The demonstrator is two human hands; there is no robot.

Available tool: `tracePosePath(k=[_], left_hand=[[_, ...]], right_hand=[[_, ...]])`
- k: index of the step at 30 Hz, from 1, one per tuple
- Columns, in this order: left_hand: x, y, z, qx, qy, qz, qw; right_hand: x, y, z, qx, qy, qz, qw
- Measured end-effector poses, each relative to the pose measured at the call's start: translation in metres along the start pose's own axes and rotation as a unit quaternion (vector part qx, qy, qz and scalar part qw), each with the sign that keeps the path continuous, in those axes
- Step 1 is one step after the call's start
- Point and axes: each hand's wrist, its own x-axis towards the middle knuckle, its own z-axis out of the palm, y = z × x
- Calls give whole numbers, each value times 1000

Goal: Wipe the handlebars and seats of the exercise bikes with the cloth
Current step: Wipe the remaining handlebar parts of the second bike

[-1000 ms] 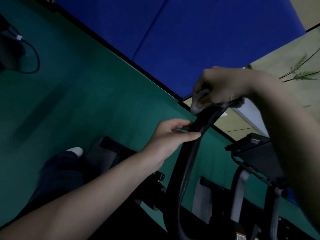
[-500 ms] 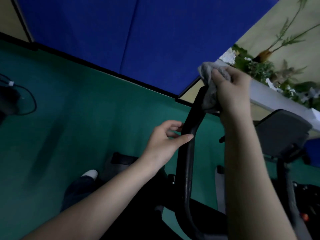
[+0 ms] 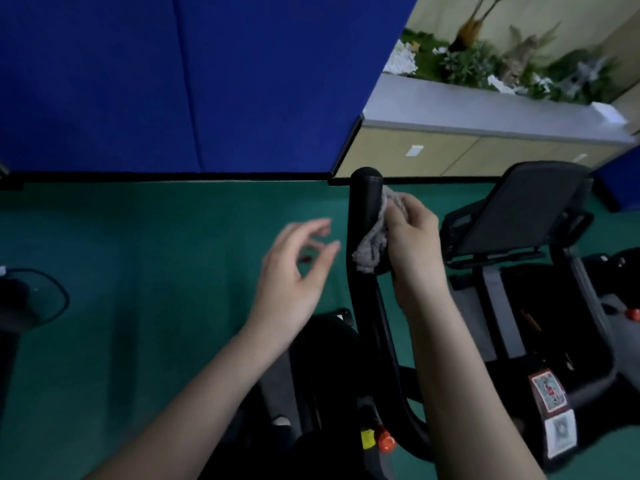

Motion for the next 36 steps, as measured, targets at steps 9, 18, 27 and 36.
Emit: tracePosePath(k=[9,18,27,36], left_hand=[[79,29,-9,283,-95,432,851],[100,32,3,276,-208,455,821],[107,32,8,247,-237,443,829],[103,32,9,329,-216,542,743]], right_hand=[[-53,5,-12,-177,59,-18,982],[-70,8,8,-174,194,-83,962],[-93,18,2,-227,186,-87,952],[-116,22,-1,-244,208,-83,944]])
